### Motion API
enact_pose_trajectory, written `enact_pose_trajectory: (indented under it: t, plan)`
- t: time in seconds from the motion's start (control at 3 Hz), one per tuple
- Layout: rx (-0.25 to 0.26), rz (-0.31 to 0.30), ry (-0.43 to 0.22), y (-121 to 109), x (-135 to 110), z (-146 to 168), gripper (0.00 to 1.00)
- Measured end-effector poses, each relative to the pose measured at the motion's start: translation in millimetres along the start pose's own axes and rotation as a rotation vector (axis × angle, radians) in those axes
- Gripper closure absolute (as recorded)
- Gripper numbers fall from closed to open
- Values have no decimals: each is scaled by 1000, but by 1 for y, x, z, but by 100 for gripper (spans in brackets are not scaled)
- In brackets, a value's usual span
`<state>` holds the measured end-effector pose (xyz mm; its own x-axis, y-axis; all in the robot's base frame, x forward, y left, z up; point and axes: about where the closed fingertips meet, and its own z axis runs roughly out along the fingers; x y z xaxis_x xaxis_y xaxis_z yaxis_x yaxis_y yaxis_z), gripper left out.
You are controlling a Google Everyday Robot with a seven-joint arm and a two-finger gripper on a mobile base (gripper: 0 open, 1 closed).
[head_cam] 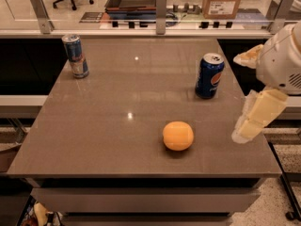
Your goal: Move orange near redbull can
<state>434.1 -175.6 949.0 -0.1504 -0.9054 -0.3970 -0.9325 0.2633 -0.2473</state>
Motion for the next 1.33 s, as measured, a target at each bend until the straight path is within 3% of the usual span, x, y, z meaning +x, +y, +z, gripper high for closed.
enact_pose_trajectory:
  t: [0.33,1.0,1.33]
  plan:
    - [-43,12,-121,11,-7,35,0]
    - [-79,4,-369,29,-30,94,0]
    - [-111,-4,-461,44,-37,114,0]
